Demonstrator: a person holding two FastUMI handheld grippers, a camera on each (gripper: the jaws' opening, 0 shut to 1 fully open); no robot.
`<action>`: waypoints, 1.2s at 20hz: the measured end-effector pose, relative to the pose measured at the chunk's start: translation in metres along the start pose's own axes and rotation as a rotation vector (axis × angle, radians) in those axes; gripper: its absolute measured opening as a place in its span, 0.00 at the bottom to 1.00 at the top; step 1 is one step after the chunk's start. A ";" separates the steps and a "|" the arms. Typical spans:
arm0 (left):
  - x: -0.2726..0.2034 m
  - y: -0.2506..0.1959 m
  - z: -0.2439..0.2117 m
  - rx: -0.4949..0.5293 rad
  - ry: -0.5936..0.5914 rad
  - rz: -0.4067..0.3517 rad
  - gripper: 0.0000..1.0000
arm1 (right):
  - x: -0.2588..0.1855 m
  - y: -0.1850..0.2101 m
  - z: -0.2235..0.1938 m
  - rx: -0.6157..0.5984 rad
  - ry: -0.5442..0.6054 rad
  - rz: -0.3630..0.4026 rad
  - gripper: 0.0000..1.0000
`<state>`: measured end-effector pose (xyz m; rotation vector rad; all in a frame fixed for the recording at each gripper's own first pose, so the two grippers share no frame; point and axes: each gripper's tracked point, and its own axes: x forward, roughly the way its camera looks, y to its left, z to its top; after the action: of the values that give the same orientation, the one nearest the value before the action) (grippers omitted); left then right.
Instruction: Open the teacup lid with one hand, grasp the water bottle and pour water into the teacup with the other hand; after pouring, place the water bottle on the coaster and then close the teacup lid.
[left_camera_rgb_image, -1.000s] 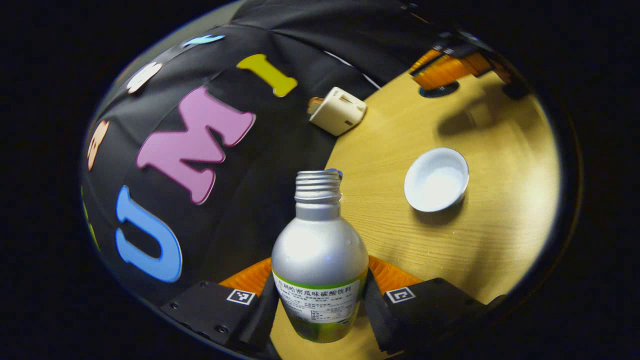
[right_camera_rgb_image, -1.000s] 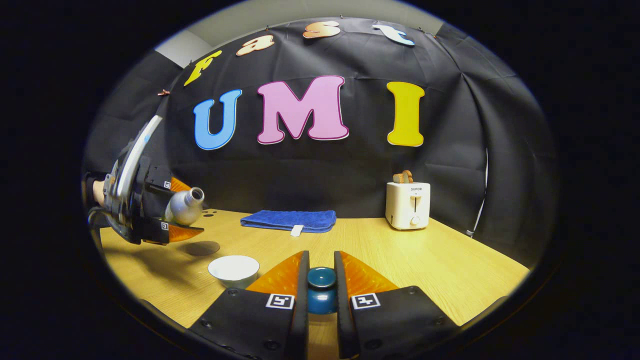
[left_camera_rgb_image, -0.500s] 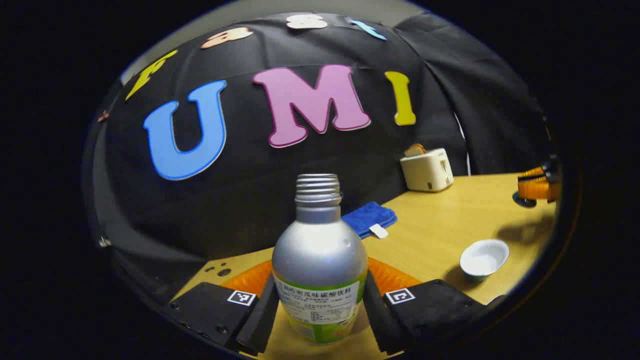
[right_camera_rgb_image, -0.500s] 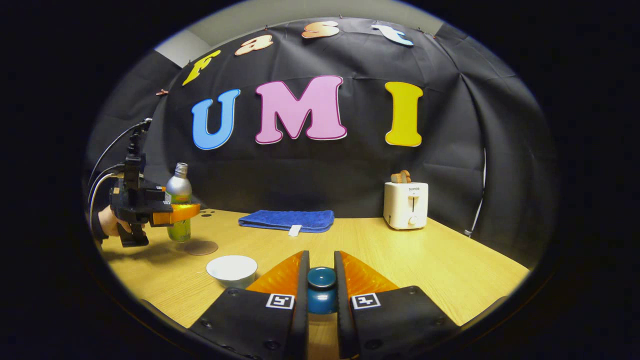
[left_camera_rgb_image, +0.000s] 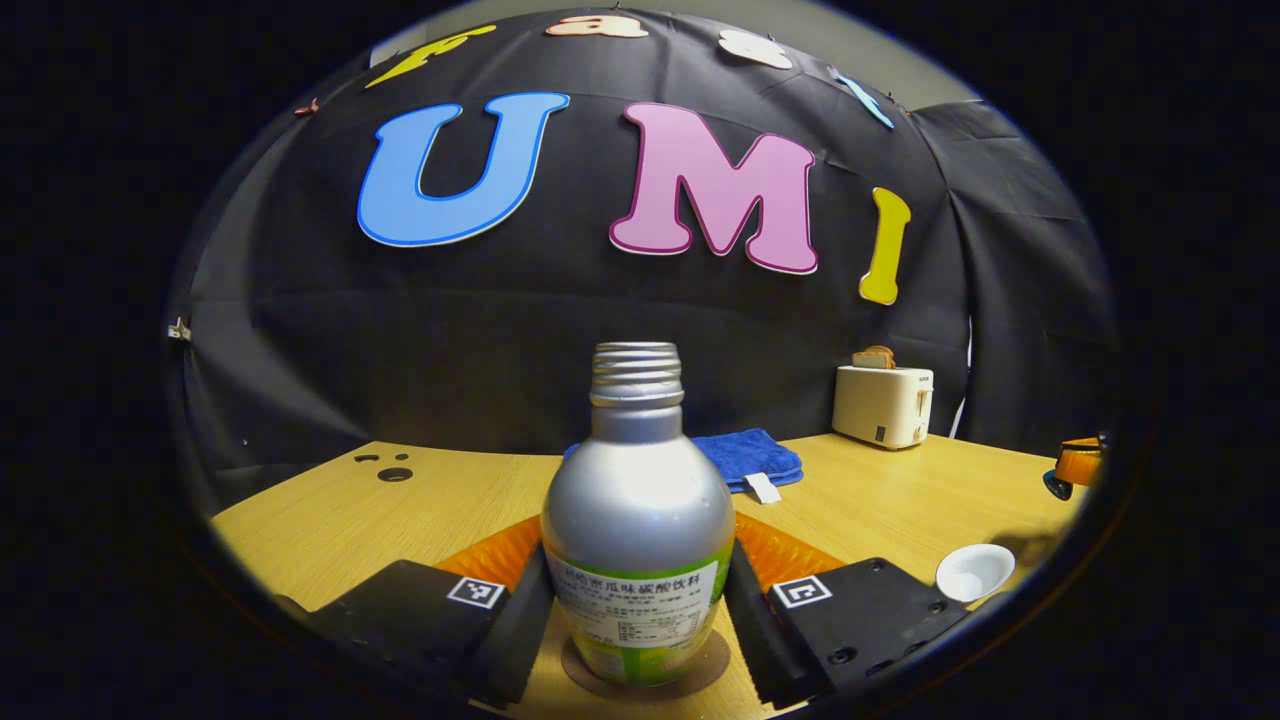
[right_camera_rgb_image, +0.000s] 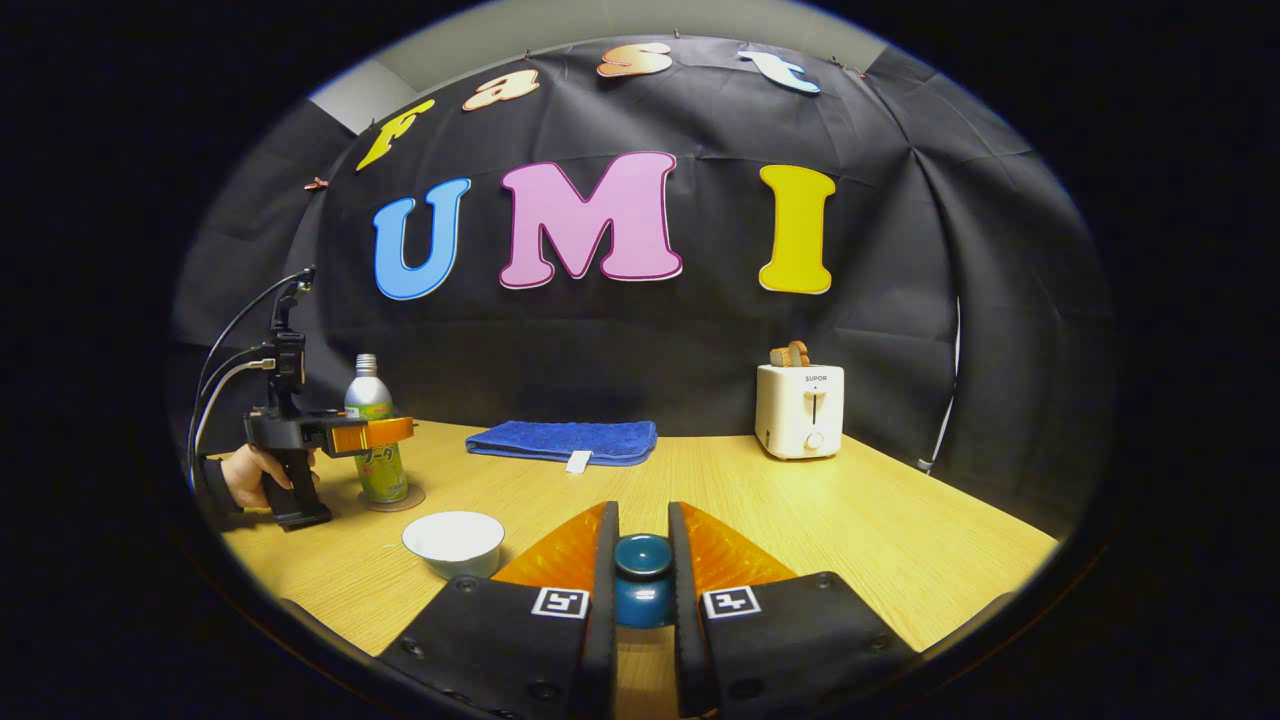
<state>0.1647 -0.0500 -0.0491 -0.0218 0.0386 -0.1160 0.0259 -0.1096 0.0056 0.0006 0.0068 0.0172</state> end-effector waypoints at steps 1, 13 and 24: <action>0.001 -0.001 -0.003 -0.005 0.016 -0.009 0.83 | 0.000 0.000 0.000 0.000 0.000 0.000 0.27; -0.059 -0.013 -0.028 -0.009 0.151 -0.041 0.95 | 0.004 0.058 0.025 -0.004 -0.061 0.138 0.27; -0.153 0.037 -0.014 -0.170 0.107 0.055 0.95 | 0.056 0.153 -0.021 0.063 0.129 0.356 0.27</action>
<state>0.0170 0.0046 -0.0587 -0.1844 0.1559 -0.0588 0.0794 0.0442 -0.0154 0.0636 0.1367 0.3732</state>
